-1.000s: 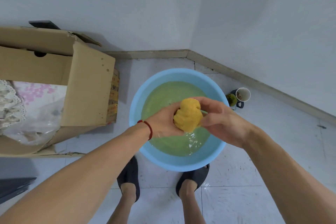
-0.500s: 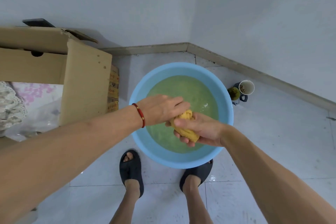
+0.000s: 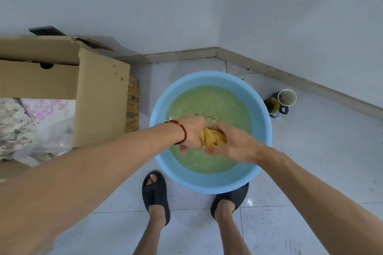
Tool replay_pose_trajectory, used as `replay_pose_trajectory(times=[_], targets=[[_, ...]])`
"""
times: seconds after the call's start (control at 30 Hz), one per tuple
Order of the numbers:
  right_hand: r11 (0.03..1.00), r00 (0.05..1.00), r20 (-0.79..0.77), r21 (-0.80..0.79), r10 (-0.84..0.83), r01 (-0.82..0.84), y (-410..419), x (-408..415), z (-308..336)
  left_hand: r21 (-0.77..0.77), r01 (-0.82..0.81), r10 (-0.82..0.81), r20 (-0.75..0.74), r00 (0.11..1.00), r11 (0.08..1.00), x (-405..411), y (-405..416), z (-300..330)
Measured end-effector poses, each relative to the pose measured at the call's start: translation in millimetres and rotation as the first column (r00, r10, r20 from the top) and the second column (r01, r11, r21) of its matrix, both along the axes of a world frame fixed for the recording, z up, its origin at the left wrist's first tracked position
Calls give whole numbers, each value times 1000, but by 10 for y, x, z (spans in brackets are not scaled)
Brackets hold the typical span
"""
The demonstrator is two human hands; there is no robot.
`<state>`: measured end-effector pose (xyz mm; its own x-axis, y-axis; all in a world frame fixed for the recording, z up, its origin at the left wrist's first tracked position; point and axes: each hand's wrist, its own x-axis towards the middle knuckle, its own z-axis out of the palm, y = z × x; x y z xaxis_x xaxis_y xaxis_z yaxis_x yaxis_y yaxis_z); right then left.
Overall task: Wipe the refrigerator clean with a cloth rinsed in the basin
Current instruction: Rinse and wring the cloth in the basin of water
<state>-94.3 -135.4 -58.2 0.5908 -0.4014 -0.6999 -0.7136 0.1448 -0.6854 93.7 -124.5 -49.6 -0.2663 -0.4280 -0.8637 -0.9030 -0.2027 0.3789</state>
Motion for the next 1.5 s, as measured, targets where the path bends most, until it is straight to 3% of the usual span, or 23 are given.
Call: replay_pose_trajectory(times=[0.07, 0.1, 0.17, 0.23, 0.27, 0.33, 0.4, 0.47, 0.5, 0.57, 0.63, 0.73, 0.83, 0.87, 0.93, 1.0, 1.03, 1.07, 1.13, 1.2, 1.3, 1.4, 1.5], targets=[[772, 879, 17, 486, -477, 410, -49, -151, 7, -442, 117, -163, -69, 984, 890, 10, 94, -67], [641, 807, 1, 608, -590, 468, -20, -204, -9, -571, 53, -173, -158, 972, 820, 27, 131, -81], [433, 710, 30, 811, -704, 394, 131, -213, -32, -714, -82, -183, -286, 941, 695, 23, 180, -53], [191, 632, 31, 964, -774, 186, 308, -135, -10, -779, -56, -236, -256, 937, 624, -33, 217, 3], [133, 591, 37, 984, -806, 120, 352, -97, 19, -804, -6, -264, -202, 943, 595, -49, 220, 15], [199, 601, 74, 969, -796, 144, 338, -53, 93, -828, 90, -298, -97, 950, 554, -11, 202, 4], [509, 767, 115, 807, -632, 299, 258, 5, 169, -832, 172, -308, 2, 951, 527, 14, 158, 7], [880, 952, 8, 383, -306, 279, 189, 111, 169, -747, 304, -298, 148, 943, 591, -36, 113, 31], [975, 984, -100, 147, -151, 165, 153, 157, 130, -655, 341, -280, 200, 939, 674, -95, 109, 58], [981, 961, -271, -159, 61, -107, 94, 236, 83, -465, 200, -114, 207, 972, 862, -225, 127, 44], [895, 919, -347, -327, 185, -304, 65, 279, 47, -334, -33, 98, 178, 979, 942, -306, 146, -38], [742, 862, -415, -471, 292, -478, 31, 276, 84, -66, -190, 196, 106, 975, 980, -271, 78, -63], [606, 826, -413, -562, 384, -562, 41, 268, 129, 344, -255, 275, -11, 961, 904, -158, -30, 72], [623, 839, -393, -562, 377, -544, 69, 274, 132, 387, -247, 277, -25, 960, 888, -130, -55, 88], [777, 892, -335, -455, 303, -435, 92, 292, 167, 273, -171, 174, 11, 985, 947, -126, -78, 102], [976, 970, -171, -99, 174, -193, 35, 243, 188, -35, 53, -50, 88, 995, 998, -121, -60, 117], [983, 999, -42, 185, 5, 3, -17, 179, 199, -205, 178, -157, 114, 981, 962, -82, -36, 130], [876, 977, 27, 449, -211, 177, -81, 87, 199, -355, 241, -225, 87, 970, 903, -28, -7, 137], [609, 887, 60, 748, -458, 264, -127, -86, 186, -596, 161, -258, -80, 963, 786, 121, 67, 140], [425, 814, 112, 888, -570, 176, -8, -141, 148, -761, 1, -281, -239, 929, 649, 198, 107, 198], [203, 694, 221, 973, -685, -110, 319, 51, 115, -864, -80, -369, -294, 882, 498, 151, 114, 308], [131, 630, 296, 946, -718, -295, 527, 175, 151, -897, -23, -494, -263, 829, 441, 143, 97, 342], [226, 744, 248, 965, -621, -133, 437, 153, 267, -900, 181, -582, -95, 808, 397, 205, 114, 277]])
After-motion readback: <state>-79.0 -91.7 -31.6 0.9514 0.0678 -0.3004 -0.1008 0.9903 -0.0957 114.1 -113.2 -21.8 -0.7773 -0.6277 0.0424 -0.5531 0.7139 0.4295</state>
